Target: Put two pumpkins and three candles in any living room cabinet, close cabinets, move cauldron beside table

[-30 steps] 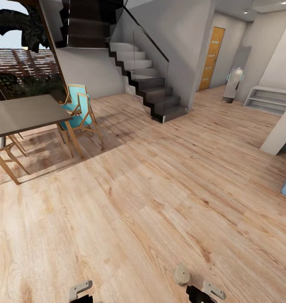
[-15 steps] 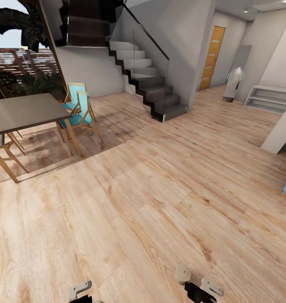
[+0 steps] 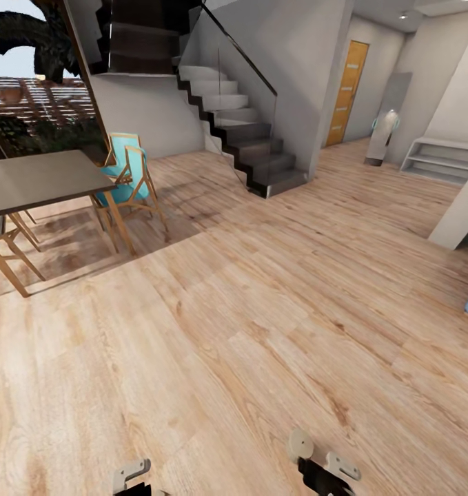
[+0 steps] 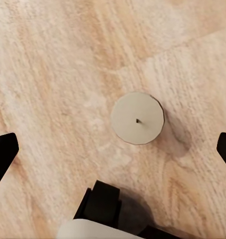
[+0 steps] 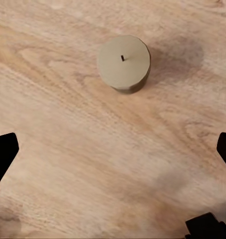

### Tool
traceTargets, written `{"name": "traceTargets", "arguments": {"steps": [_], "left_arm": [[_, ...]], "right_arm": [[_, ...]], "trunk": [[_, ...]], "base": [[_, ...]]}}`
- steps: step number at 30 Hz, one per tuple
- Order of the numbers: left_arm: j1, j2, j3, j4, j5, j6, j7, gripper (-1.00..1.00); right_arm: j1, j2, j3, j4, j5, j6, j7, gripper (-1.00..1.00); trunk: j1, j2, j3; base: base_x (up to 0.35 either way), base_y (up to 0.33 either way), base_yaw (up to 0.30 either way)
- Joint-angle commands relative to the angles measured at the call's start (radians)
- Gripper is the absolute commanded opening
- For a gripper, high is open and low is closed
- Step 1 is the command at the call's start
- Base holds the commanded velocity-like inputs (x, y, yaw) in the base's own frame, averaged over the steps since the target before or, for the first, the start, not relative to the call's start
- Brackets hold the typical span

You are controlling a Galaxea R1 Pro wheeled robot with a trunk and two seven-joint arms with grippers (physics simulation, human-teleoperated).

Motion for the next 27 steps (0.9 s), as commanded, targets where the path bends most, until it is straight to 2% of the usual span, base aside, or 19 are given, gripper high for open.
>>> {"name": "traceTargets", "arguments": {"steps": [1, 5, 9, 12, 15, 16, 18, 19, 20, 23, 27], "left_arm": [[-0.001, 0.001, -0.008, -0.003, 0.006, 0.005, 0.007, 1.0], [0.0, 0.001, -0.008, -0.003, 0.006, 0.004, 0.005, 1.0], [0.0, 0.001, -0.01, -0.003, 0.005, 0.003, 0.004, 1.0], [0.0, 0.001, -0.01, -0.003, 0.002, 0.001, 0.003, 1.0], [0.0, 0.001, -0.011, -0.003, -0.001, 0.0, 0.002, 1.0], [0.0, 0.001, -0.012, -0.003, -0.002, -0.001, 0.002, 1.0], [-0.001, 0.001, -0.013, -0.003, -0.003, -0.002, 0.002, 1.0], [0.0, 0.001, -0.013, -0.003, -0.004, -0.003, 0.002, 1.0], [0.0, 0.001, -0.012, -0.003, -0.004, -0.003, 0.002, 1.0], [0.0, 0.001, -0.013, -0.002, -0.005, -0.004, 0.002, 1.0], [0.0, 0.003, -0.01, 0.004, -0.005, -0.004, 0.001, 1.0]], "right_arm": [[-0.001, 0.0, 0.009, 0.0, -0.008, -0.003, 0.022, 1.0], [-0.001, 0.0, 0.018, 0.0, 0.013, -0.002, 0.112, 1.0], [-0.001, -0.003, 0.04, -0.001, 0.065, 0.001, 0.222, 1.0], [-0.001, -0.002, 0.048, -0.005, 0.076, 0.005, 0.281, 1.0], [-0.001, -0.002, 0.074, -0.037, 0.079, 0.027, 0.318, 1.0], [-0.001, -0.001, 0.088, -0.064, 0.079, 0.048, 0.326, 1.0], [-0.001, 0.001, 0.109, -0.187, 0.079, 0.151, 0.334, 1.0], [-0.001, 0.0, 0.114, -0.298, 0.078, 0.243, 0.332, 1.0], [-0.001, 0.0, 0.116, -0.364, 0.077, 0.3, 0.33, 1.0], [-0.001, 0.0, 0.118, -0.487, 0.076, 0.398, 0.32, 1.0], [-0.001, 0.001, 0.119, -0.551, 0.078, 0.478, 0.313, 1.0]], "trunk": [[0.004, -0.008, -0.004], [0.019, -0.036, -0.017], [0.035, -0.064, -0.029], [0.046, -0.085, -0.038], [0.058, -0.106, -0.048], [0.061, -0.113, -0.051], [0.069, -0.127, -0.057], [0.073, -0.134, -0.06], [0.077, -0.141, -0.064], [0.088, -0.162, -0.073], [0.104, -0.19, -0.085]], "base": [[0.0, 0.0, 0.0], [0.0, 0.0, 0.0], [0.0, 0.0, 0.0], [0.0, 0.0, 0.0], [0.0, 0.0, 0.0], [0.0, 0.0, 0.0], [0.0, 0.0, 0.0], [0.0, 0.0, 0.0], [0.0, 0.0, 0.0], [0.0, 0.0, 0.0], [0.0, 0.0, 0.0]]}}
